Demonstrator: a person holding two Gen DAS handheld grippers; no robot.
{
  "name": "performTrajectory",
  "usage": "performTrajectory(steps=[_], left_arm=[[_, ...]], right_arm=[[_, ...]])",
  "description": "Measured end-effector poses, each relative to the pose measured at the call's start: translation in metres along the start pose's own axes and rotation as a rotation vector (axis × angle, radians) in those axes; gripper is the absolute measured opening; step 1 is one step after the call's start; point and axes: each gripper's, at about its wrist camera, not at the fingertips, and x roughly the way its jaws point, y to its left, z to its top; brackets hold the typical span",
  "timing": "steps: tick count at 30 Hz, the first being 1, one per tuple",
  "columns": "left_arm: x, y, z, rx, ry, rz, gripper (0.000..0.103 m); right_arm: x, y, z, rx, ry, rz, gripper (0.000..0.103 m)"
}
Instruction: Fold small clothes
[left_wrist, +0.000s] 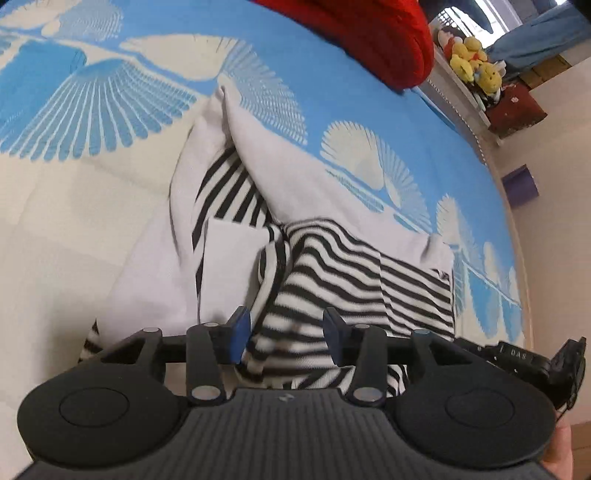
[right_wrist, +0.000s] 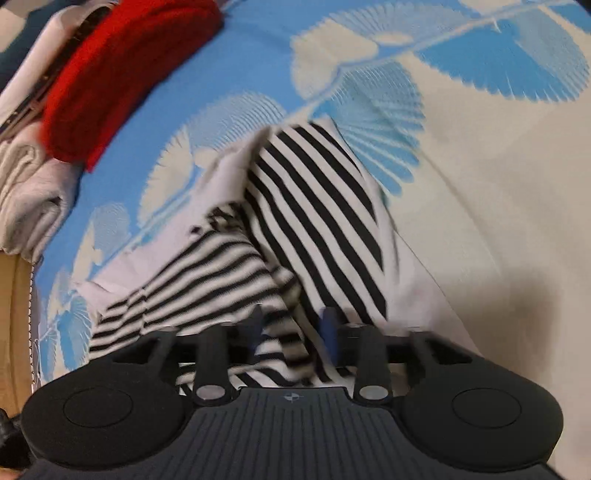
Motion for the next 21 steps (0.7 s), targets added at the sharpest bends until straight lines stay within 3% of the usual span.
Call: performTrajectory(steps=[3,4,5,6,8,11,13,15,16,17,19,21], left_arm=[[0.016,-0.003,-0.003,-0.004,0.023,0.045,0.042],[0.015,0.005,0.0,-0.002,0.027,0.046,0.028],[0.017,0.005,0.0,0.002,0.029,0.047,0.012],[0.015,0.008,-0.001,0.007,0.024,0.046,0.003],[0.004,0.005,0.001,0.009,-0.057,0.053,0.003],[-0.015,0.002,0.005,0.022,-0.161,0.079,0.003],[-0.009,0.005,0.003,0.017,-0.113,0.121,0.003],[0.01,0.011,-0.002,0.001,0.017,0.14,0.006],[0.015,0.013,-0.004,-0.005,0.056,0.139,0.007],[0.015,0.011,-0.005,-0.001,0.051,0.141,0.007],[0.002,0.0,-0.002,0.062,-0.02,0.146,0.01],[-0.012,-0.011,0.0,0.129,-0.108,0.126,0.013]], right_arm=[[0.009,0.0,-0.001,-0.005,0.021,-0.022,0.041],[0.015,0.001,-0.002,-0.005,0.036,-0.027,0.037],[0.02,0.002,-0.003,-0.01,0.048,-0.024,0.02],[0.023,0.005,-0.005,-0.019,0.05,-0.014,0.007],[0.017,0.014,-0.007,-0.047,0.016,0.018,0.004],[-0.002,0.027,-0.003,-0.09,-0.076,0.175,0.003],[-0.006,0.028,0.0,-0.079,-0.091,0.213,0.003],[0.002,0.02,0.0,-0.054,-0.053,0.127,0.003],[0.01,0.014,0.0,-0.046,-0.023,0.043,0.004],[0.015,0.009,-0.001,-0.038,-0.007,-0.002,0.006],[0.019,0.004,0.0,-0.023,0.006,-0.07,0.026],[0.005,0.01,0.002,-0.044,-0.064,-0.099,0.032]])
